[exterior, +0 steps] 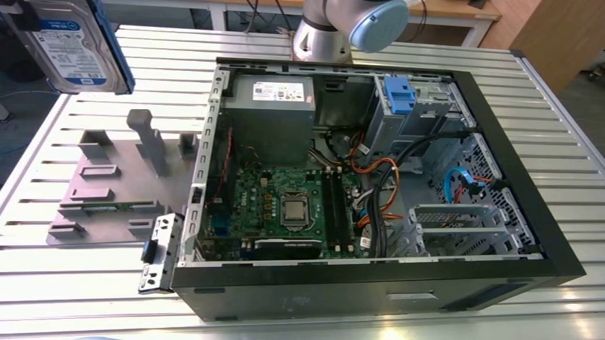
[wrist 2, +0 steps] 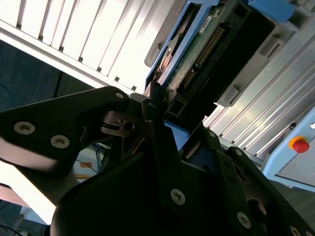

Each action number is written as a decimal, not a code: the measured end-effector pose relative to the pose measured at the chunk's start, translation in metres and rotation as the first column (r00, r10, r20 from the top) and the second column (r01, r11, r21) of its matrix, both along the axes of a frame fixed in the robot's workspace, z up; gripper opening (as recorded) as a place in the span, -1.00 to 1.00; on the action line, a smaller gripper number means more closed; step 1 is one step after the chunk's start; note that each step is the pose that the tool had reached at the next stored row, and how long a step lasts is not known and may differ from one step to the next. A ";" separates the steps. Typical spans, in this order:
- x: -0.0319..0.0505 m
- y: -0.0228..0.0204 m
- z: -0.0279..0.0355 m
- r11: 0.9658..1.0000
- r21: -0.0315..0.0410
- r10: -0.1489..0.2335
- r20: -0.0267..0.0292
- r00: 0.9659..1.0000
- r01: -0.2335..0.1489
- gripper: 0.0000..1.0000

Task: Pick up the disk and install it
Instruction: 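Pick up the disk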

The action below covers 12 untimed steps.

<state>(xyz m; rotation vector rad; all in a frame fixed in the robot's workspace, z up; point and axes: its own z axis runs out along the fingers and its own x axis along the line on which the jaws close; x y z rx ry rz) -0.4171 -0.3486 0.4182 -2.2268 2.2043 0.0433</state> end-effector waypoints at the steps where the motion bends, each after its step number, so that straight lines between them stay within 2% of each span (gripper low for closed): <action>1: 0.0000 0.0000 0.0002 1.000 0.000 0.000 0.000 1.000 0.000 -0.27; 12: 0.0000 0.0000 0.0022 1.000 0.000 0.000 0.000 1.000 0.000 -0.27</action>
